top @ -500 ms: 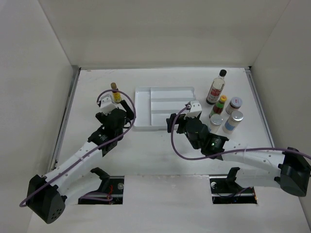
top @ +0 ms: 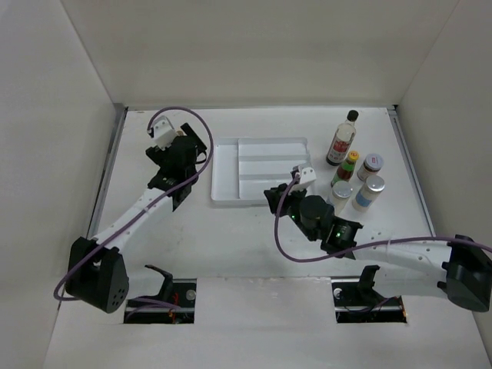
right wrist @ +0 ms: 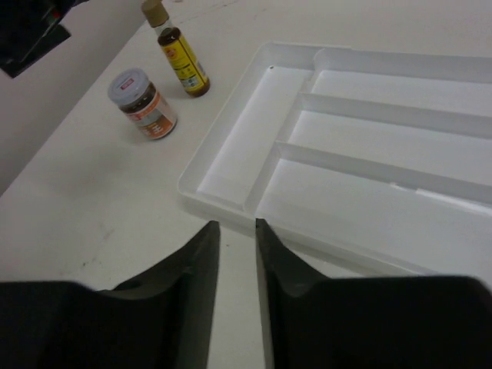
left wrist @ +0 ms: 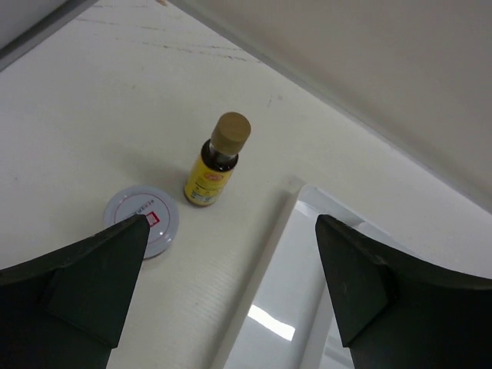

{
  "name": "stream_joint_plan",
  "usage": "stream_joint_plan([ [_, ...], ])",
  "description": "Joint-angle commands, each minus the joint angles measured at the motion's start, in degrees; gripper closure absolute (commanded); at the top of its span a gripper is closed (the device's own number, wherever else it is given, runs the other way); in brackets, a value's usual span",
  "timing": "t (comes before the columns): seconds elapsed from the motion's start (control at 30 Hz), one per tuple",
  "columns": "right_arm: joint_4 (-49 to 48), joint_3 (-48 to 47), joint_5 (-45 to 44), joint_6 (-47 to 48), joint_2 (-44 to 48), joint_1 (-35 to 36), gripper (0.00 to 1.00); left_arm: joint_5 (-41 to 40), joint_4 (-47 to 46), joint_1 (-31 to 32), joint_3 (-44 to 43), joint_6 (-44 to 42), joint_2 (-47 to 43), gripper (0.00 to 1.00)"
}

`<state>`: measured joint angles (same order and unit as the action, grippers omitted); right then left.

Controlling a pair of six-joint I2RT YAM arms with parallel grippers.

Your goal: Organize the condiment bottles

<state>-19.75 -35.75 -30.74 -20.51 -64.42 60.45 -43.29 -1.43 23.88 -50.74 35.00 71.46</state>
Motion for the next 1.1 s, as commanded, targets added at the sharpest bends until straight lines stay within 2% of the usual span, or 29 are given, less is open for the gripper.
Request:
stream_joint_plan([
  [0.0, -4.60, -0.02, 3.93, -0.23, 1.58, 0.33, 0.74, 1.01, -3.66, -2.21, -2.87, -2.13, 1.84, 0.22],
  [0.03, -4.51, 0.15, 4.54, -0.23, 1.58, 0.33, 0.78, 1.01, -4.01, -2.48, -3.05, -2.22, 2.10, 0.33],
  [0.07, -4.51, 0.24, 5.07, -0.32, 1.67, 0.33, 0.79, 0.84, -4.19, -2.74, -3.14, -2.48, 2.36, 0.39],
  [0.1, -4.60, 0.50, 5.60, -0.40, 1.67, 0.16, 0.79, 0.66, -4.54, -3.35, -3.48, -2.83, 2.71, 0.43],
  [0.17, -5.04, 1.03, 6.22, -0.49, 1.41, -0.28, 0.77, 0.66, -4.11, -4.76, -4.97, -3.45, 4.03, 0.44],
  [0.23, -5.39, 1.29, 6.31, -0.41, 1.32, -0.99, 0.64, 1.19, -3.49, -5.81, -6.90, -4.50, 5.70, 0.38],
  [0.33, -5.74, 1.47, 6.13, -0.32, 0.62, -1.34, 0.36, 1.71, -2.17, -6.17, -9.98, -7.22, 8.42, 0.29],
  [0.37, -5.74, 1.47, 6.22, -0.32, 0.27, -1.43, 0.30, 2.15, -2.00, -6.17, -10.86, -8.54, 9.39, 0.28],
  [0.43, -5.57, 1.21, 6.31, -0.23, -0.70, -1.43, 0.25, 1.89, -2.00, -6.17, -12.36, -10.39, 11.41, 0.27],
  [0.87, -5.65, 0.15, 5.69, 0.74, -4.48, -1.43, 0.24, 2.15, -0.86, -8.28, -22.99, -12.86, 26.70, 0.43],
  [1.07, -6.09, 0.59, 5.69, 0.74, -4.04, -1.60, 0.24, 2.59, -0.50, -8.90, -23.79, -12.42, 29.70, 0.47],
])
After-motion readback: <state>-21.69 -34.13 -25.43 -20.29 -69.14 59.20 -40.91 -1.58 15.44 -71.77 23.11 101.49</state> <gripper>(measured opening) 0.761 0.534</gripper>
